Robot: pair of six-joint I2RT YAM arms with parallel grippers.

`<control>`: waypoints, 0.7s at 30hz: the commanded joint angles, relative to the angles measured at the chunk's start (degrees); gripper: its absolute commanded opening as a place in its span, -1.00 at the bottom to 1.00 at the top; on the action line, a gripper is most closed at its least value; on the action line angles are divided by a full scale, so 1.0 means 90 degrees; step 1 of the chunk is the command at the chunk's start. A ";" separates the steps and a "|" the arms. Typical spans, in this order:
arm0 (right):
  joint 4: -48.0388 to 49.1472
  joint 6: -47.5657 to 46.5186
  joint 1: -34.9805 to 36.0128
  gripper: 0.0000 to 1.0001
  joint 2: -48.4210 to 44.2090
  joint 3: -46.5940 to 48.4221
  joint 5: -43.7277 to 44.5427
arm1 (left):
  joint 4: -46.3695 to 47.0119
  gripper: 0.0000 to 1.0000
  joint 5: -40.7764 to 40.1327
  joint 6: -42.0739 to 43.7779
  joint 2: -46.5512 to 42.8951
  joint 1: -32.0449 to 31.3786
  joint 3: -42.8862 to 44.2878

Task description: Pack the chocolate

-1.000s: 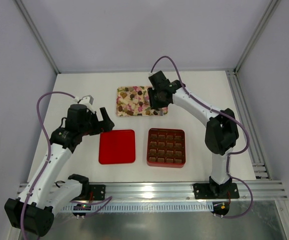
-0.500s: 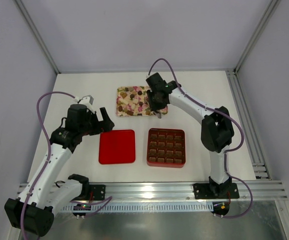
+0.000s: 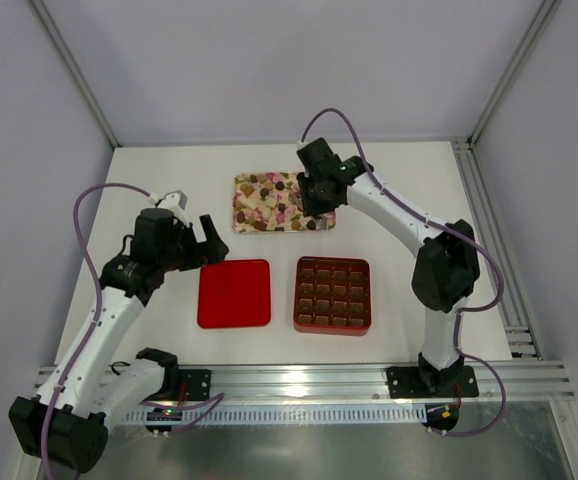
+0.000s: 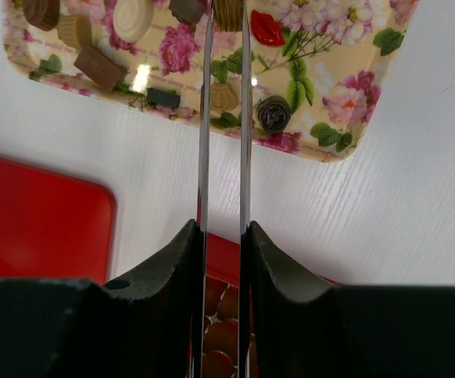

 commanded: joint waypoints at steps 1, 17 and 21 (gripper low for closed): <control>-0.0046 -0.0034 0.0029 -0.63 -0.0923 0.0206 -0.0054 | 0.0082 1.00 0.0024 0.0082 -0.0090 0.0026 0.0165; -0.0114 0.0239 0.0321 -0.63 -0.3949 -0.2743 -0.0445 | 0.0072 0.99 0.0014 0.0073 -0.0090 0.0026 0.0165; -0.0182 0.0395 0.0653 -0.63 -0.4439 -0.3271 -0.0338 | 0.0082 0.99 0.0024 0.0082 -0.0051 0.0026 0.0165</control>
